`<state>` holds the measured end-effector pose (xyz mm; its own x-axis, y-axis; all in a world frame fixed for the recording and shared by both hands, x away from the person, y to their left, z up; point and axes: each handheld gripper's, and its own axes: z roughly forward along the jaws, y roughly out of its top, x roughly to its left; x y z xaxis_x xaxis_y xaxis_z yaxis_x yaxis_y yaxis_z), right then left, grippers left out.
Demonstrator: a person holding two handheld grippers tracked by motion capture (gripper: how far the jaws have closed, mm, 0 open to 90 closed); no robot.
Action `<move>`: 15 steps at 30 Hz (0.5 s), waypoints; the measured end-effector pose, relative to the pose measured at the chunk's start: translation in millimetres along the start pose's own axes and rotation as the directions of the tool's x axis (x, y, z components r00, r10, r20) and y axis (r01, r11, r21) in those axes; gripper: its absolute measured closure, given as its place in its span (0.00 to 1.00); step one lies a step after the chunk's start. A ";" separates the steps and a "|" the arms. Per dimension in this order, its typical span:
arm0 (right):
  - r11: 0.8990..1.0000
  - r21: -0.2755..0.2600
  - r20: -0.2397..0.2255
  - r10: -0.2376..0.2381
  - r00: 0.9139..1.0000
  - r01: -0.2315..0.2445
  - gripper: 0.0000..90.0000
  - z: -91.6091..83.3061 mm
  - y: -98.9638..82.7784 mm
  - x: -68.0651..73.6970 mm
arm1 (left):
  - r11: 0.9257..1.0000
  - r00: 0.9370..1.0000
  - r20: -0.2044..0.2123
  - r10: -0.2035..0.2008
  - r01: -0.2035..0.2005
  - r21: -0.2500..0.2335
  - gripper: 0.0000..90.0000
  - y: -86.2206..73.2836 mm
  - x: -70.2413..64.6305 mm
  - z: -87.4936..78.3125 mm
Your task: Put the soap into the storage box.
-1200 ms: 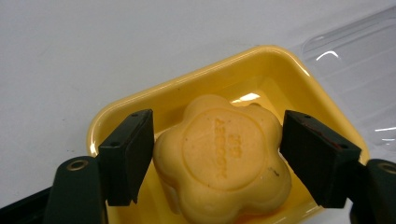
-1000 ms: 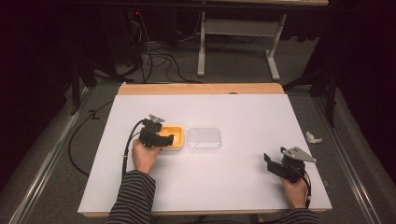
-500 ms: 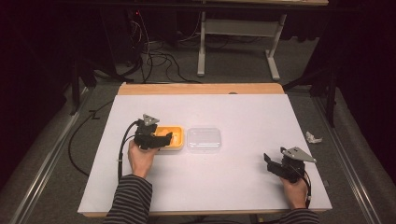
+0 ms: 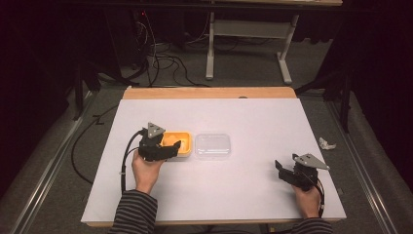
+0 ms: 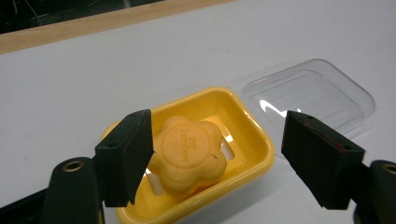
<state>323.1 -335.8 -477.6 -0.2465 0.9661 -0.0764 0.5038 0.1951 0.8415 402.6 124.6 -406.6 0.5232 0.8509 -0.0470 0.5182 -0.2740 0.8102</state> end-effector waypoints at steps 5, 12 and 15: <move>1.000 0.001 0.000 0.004 1.000 -0.004 0.31 0.1 -0.1 0.3 | 1.000 1.000 0.005 -0.008 0.008 -0.012 0.29 -3.8 -1.0 -4.8; 1.000 0.005 -0.001 0.002 1.000 -0.002 0.31 0.2 -0.1 0.3 | 0.999 1.000 0.016 -0.022 0.023 -0.040 0.29 -8.4 -3.7 -14.0; 1.000 0.006 0.000 0.002 1.000 -0.002 0.31 0.1 -0.1 0.3 | 0.999 1.000 0.021 -0.023 0.024 -0.040 0.29 -10.7 -5.2 -15.6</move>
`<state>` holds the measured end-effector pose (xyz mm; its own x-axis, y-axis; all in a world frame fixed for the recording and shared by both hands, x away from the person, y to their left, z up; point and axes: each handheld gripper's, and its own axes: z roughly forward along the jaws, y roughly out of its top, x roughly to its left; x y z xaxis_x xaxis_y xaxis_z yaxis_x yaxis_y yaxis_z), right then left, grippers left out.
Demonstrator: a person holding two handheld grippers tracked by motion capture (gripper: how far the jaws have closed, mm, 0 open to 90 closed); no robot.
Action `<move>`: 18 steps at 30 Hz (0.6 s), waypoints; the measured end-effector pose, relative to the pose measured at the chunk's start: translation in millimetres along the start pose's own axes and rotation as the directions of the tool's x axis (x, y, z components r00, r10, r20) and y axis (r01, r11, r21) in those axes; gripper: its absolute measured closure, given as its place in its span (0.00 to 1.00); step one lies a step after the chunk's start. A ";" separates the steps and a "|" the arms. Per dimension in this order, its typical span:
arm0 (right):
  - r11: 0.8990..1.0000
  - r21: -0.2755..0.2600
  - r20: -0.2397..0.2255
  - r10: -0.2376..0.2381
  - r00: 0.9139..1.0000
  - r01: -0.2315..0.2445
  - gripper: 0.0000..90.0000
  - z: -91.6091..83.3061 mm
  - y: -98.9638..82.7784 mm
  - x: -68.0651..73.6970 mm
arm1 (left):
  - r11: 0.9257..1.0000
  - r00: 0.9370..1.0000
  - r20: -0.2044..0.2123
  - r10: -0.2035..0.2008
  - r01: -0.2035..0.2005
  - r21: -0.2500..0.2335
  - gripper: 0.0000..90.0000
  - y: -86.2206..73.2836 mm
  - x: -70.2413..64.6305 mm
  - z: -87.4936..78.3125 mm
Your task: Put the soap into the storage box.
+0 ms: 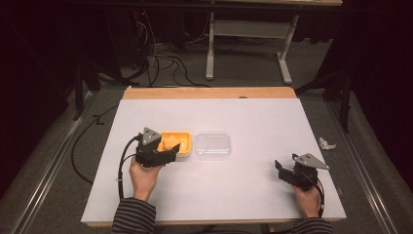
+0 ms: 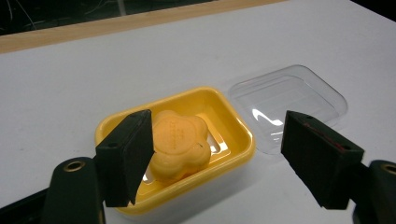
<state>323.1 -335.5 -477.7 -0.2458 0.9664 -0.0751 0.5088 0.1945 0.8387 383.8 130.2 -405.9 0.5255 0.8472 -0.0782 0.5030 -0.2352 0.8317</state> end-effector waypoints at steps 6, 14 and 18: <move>1.000 0.001 0.000 -0.001 1.000 0.001 0.31 0.1 0.0 0.0 | 1.000 1.000 0.007 0.002 -0.002 -0.012 0.29 -3.4 -2.6 -3.1; 1.000 0.001 0.001 -0.005 1.000 0.005 0.31 0.2 0.1 0.0 | 1.000 1.000 0.019 -0.008 0.008 -0.022 0.29 -9.5 -5.0 -8.8; 1.000 0.003 0.001 -0.005 1.000 0.005 0.31 0.3 0.2 0.2 | 0.999 0.999 0.027 -0.020 0.021 -0.036 0.29 -13.7 -6.6 -11.7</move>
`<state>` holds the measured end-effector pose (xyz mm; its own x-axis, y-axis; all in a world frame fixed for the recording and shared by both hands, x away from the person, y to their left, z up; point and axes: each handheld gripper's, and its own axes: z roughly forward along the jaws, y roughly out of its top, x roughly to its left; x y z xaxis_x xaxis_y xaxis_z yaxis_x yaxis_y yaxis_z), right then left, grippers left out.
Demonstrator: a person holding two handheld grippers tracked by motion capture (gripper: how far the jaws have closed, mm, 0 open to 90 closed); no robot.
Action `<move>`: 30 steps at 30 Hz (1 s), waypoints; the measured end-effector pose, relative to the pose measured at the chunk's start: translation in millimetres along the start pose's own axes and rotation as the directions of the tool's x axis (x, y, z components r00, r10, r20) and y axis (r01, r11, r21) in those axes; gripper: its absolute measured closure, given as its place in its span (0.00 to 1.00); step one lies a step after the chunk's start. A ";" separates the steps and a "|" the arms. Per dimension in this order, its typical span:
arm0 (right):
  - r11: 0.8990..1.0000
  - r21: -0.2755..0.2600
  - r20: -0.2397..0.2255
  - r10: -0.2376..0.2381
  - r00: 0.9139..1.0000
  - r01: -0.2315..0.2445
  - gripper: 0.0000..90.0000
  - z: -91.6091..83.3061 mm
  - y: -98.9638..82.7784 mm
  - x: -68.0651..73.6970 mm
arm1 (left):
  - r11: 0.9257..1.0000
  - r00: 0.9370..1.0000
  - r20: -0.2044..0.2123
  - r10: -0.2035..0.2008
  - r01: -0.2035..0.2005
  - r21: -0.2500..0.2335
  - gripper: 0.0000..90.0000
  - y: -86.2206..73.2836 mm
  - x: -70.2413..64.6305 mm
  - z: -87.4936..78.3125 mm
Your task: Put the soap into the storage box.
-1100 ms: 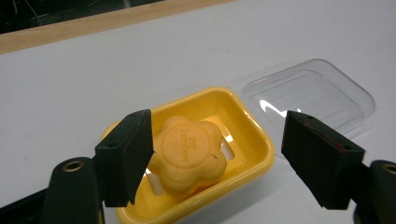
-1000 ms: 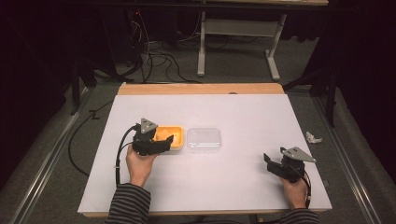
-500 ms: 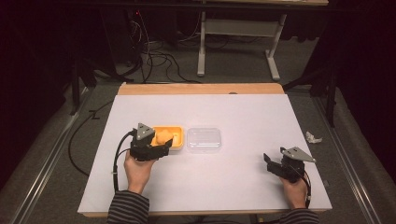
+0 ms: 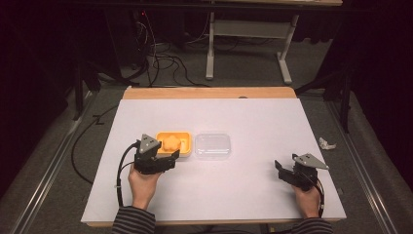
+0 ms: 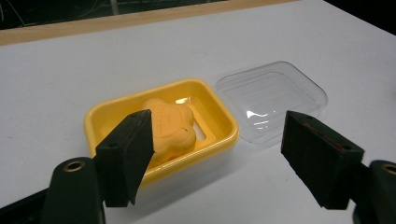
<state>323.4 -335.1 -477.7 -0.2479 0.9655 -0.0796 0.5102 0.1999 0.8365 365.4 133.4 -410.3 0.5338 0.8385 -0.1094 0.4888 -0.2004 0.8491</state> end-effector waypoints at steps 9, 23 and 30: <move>1.000 0.003 0.001 0.001 1.000 -0.001 0.31 0.1 0.0 0.4 | 1.000 1.000 0.006 -0.007 0.008 -0.025 0.29 -4.8 -1.8 -8.5; 1.000 0.003 0.001 0.000 1.000 0.000 0.31 0.5 0.1 0.3 | 0.999 1.000 0.006 -0.001 0.001 -0.035 0.28 -12.0 -3.8 -17.2; 1.000 0.007 0.004 -0.002 1.000 0.002 0.31 0.6 0.2 0.7 | 0.999 1.000 0.014 0.005 -0.004 -0.045 0.28 -13.8 -7.1 -17.8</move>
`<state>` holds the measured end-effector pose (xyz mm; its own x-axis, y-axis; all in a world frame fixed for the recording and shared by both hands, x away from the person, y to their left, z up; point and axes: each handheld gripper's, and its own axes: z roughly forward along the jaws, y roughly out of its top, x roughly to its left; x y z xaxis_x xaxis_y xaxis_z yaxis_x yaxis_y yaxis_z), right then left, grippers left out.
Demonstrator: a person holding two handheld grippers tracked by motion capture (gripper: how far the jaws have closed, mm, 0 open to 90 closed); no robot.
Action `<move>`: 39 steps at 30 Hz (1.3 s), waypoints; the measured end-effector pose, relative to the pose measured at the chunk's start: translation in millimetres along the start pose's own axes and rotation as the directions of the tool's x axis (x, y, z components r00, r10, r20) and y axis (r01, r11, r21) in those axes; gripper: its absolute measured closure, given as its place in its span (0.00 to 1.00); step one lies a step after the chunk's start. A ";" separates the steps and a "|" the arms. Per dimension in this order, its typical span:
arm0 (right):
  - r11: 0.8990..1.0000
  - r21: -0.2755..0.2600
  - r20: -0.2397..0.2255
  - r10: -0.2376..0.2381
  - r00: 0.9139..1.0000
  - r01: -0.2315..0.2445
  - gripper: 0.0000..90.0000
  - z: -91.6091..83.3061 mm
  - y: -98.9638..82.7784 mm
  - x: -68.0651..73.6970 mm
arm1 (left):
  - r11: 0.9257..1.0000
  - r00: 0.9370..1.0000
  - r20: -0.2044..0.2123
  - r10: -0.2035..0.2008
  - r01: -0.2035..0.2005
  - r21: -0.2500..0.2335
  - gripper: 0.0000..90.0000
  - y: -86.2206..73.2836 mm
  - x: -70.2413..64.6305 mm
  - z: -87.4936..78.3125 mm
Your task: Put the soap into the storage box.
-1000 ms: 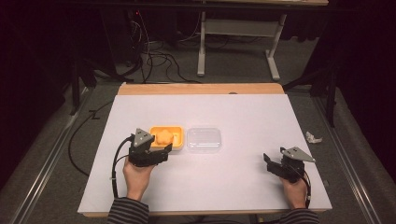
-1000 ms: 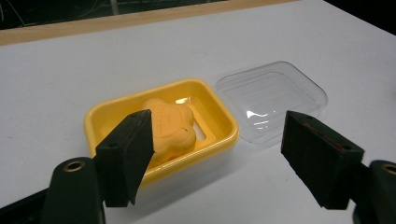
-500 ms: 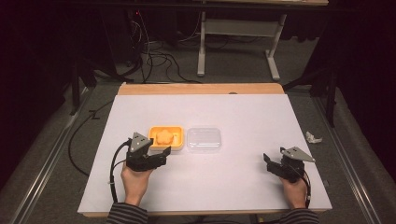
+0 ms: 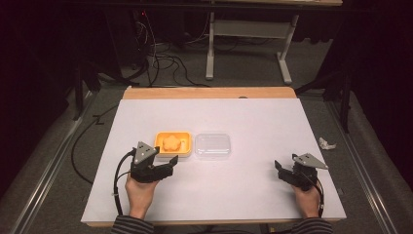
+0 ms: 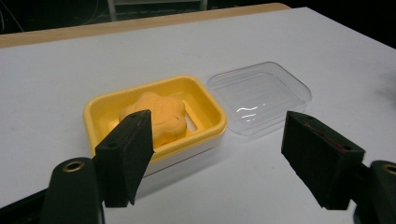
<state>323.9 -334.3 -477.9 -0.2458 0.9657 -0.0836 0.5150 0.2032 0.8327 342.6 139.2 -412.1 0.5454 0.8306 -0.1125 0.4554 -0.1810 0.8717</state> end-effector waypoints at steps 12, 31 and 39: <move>1.000 0.002 0.002 -0.005 1.000 0.005 0.31 0.6 0.2 0.1 | 1.000 1.000 0.010 0.009 -0.009 0.004 0.28 -9.2 -5.6 -1.1; 1.000 0.000 0.000 -0.001 1.000 0.001 0.31 0.1 0.0 0.2 | 1.000 1.000 0.016 -0.002 0.001 0.015 0.28 -18.5 -6.8 2.4; 1.000 0.001 0.000 -0.002 1.000 0.002 0.31 0.0 0.1 0.3 | 1.000 1.000 0.014 -0.004 0.004 0.030 0.28 -23.3 -8.3 7.9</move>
<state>323.8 -334.0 -477.9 -0.2465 0.9654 -0.0852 0.5158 0.2051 0.8318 333.0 132.3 -435.3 0.5536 0.8237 -0.1228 0.4785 -0.1939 0.8564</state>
